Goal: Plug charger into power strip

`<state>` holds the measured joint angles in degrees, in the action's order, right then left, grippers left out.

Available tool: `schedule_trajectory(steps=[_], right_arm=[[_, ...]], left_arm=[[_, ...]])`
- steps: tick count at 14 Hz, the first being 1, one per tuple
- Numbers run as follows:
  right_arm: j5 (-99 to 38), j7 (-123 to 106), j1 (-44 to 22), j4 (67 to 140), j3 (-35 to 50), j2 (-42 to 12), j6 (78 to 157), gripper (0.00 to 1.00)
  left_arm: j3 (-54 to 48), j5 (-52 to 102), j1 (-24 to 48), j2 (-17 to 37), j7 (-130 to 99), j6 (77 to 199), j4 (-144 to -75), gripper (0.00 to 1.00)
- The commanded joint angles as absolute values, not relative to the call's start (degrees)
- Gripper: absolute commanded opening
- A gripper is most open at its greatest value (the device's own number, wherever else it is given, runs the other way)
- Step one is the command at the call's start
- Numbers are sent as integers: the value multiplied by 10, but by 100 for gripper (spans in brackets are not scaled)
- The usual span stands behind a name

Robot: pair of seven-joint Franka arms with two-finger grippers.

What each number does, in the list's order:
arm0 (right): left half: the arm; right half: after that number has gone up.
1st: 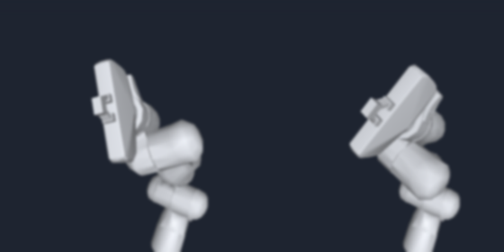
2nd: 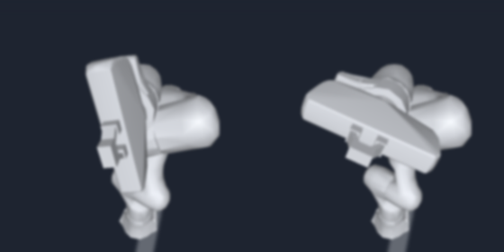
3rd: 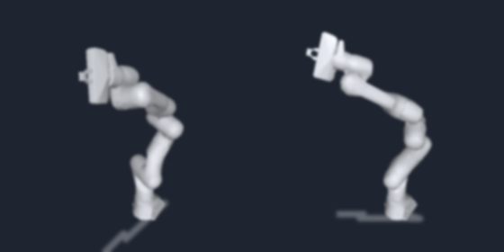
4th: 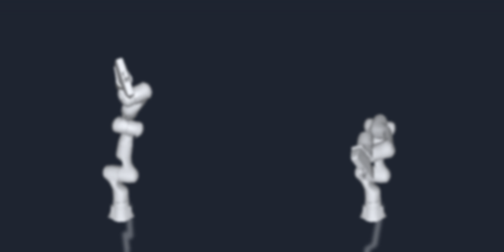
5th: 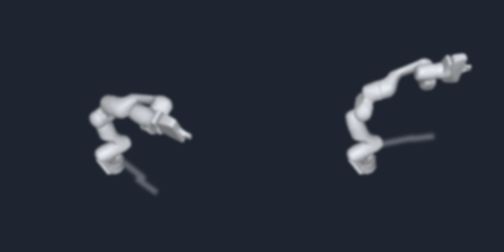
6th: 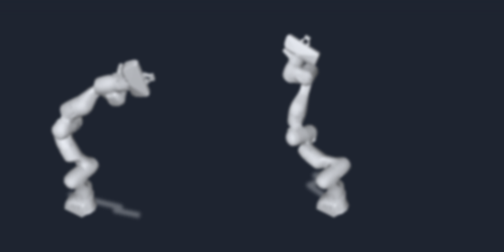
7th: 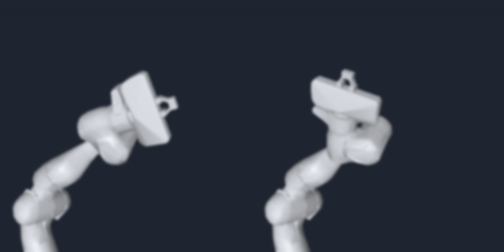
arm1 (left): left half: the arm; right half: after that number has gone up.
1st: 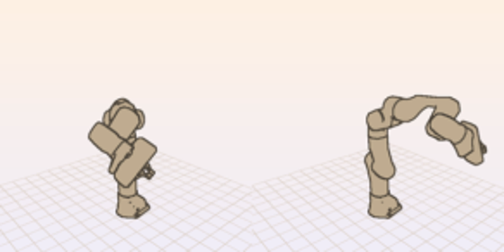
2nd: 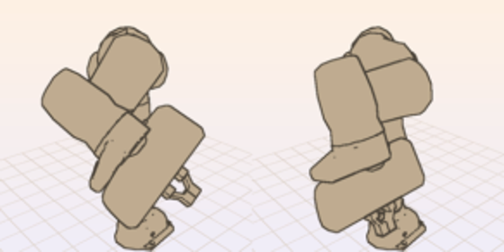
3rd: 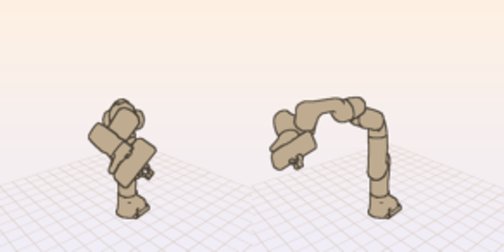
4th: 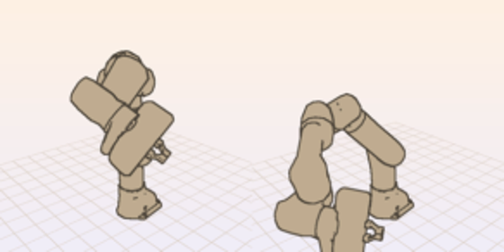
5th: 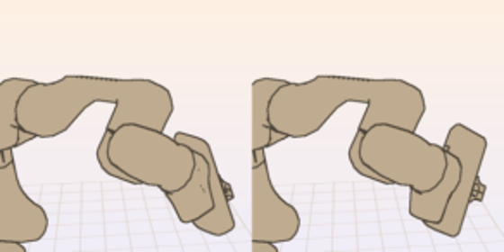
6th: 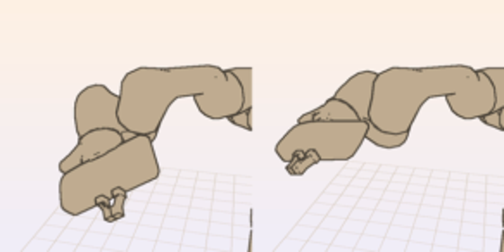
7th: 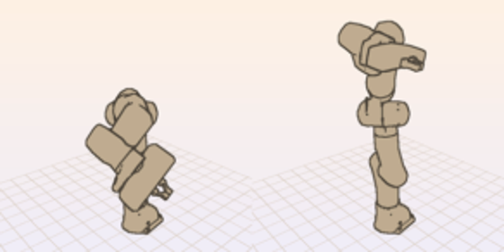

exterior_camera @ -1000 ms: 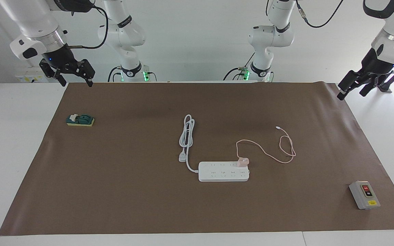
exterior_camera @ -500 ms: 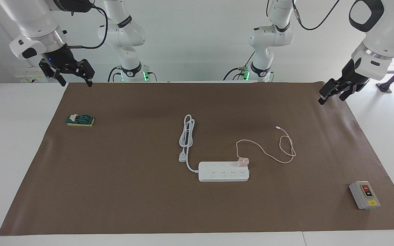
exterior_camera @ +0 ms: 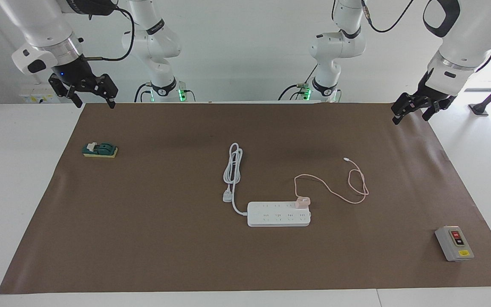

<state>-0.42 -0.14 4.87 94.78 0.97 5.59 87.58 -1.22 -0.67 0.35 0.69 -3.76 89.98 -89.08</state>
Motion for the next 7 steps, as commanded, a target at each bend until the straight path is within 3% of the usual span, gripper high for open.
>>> schedule_trajectory(steps=[1, 7], right_arm=[[-12, 4, 58, 960, 14, 68, 882, 100], [-12, 4, 58, 960, 14, 68, 882, 100]], left_arm=[[-19, -16, 5, -12, -30, 892, -912, 100], [-25, -14, 6, -16, -28, 860, -904, 100]])
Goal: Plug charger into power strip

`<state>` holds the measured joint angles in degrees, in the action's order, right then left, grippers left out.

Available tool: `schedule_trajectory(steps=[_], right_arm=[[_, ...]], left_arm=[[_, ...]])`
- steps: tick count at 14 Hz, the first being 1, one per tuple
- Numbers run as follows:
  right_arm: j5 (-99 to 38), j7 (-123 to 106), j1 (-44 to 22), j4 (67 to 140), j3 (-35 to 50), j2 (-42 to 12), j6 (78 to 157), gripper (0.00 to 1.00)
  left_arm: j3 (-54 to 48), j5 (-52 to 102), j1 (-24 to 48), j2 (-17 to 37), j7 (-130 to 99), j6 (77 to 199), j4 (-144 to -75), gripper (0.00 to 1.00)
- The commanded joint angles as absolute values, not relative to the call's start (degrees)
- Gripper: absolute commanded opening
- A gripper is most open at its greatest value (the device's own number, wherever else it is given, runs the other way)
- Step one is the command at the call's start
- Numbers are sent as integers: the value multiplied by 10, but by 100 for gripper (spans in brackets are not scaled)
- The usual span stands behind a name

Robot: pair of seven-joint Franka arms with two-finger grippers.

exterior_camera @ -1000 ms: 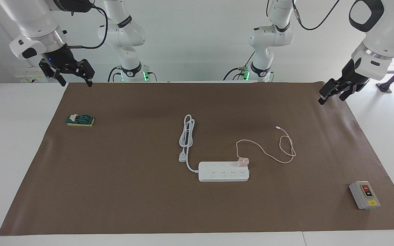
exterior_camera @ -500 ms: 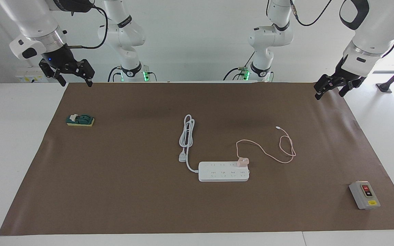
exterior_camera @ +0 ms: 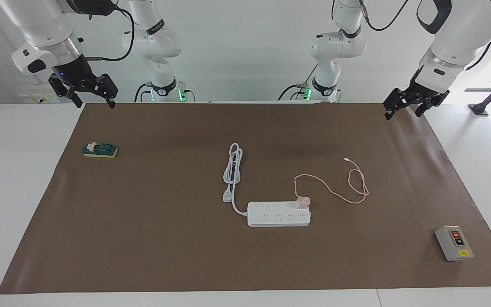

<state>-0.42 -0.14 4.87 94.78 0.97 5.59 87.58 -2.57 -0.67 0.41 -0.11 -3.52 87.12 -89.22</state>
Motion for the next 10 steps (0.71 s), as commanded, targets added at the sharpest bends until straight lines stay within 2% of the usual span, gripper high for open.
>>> schedule_trajectory(steps=[1, 10], right_arm=[[-12, 4, 58, 960, 14, 68, 882, 100], [-12, 4, 58, 960, 14, 68, 882, 100]], left_arm=[[-26, -13, 7, -16, -28, 860, -904, 100], [-26, -1, 9, -16, -27, 848, -898, 100]])
